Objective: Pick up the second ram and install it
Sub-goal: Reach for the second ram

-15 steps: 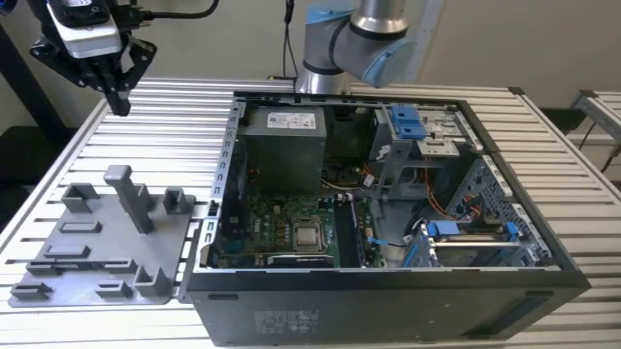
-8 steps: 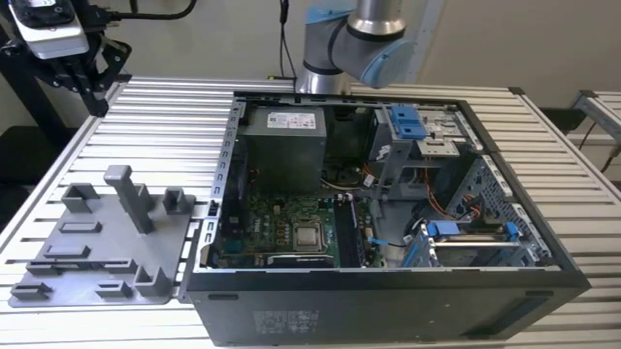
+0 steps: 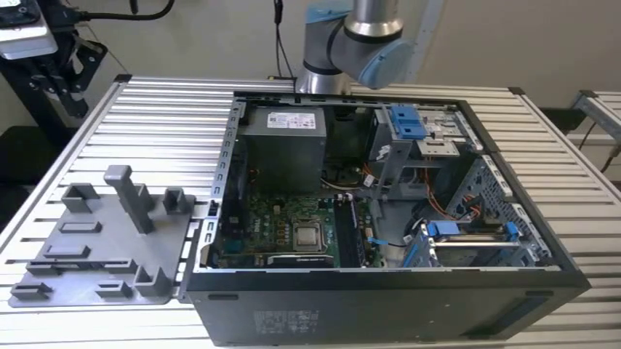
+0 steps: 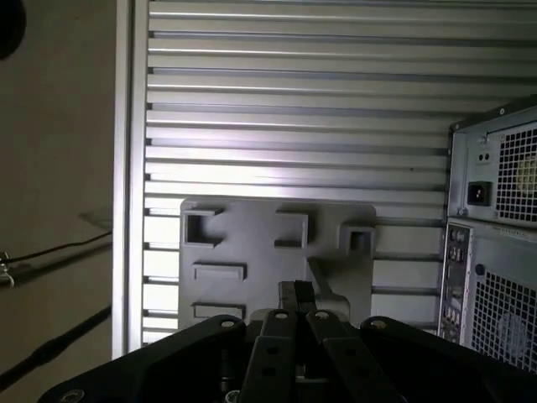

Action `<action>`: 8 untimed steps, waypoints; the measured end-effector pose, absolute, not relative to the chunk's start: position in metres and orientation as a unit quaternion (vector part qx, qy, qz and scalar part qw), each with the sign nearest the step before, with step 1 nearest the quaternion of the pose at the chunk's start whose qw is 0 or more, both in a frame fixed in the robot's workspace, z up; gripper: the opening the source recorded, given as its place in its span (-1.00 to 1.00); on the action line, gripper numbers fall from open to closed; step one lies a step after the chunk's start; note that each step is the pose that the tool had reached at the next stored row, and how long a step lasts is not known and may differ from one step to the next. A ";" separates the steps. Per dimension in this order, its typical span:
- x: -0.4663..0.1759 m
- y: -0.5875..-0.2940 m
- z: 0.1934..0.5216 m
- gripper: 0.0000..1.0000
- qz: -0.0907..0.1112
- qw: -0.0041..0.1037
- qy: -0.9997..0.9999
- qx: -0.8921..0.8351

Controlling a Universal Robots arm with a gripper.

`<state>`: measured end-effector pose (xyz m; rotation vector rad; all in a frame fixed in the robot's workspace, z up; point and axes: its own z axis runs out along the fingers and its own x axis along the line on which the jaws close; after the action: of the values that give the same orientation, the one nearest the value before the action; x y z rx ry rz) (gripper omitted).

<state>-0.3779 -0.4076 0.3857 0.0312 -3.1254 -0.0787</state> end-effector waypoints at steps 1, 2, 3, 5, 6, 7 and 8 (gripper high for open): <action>-0.381 -0.408 0.386 -0.79 -0.025 0.007 -1.000 0.010; -0.385 -0.408 0.385 -0.79 -0.025 0.007 -1.000 0.010; -0.388 -0.408 0.385 -0.79 -0.025 0.006 -1.000 0.011; -0.395 -0.408 0.385 -0.79 -0.025 0.005 -1.000 0.011; -0.398 -0.408 0.385 -0.79 -0.025 0.005 -1.000 0.012; -0.400 -0.408 0.384 -0.79 -0.025 0.004 -1.000 0.013; -0.402 -0.408 0.384 -0.79 -0.025 0.004 -1.000 0.014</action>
<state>-0.4020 -0.4077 0.3843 0.0424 -3.1321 -0.0786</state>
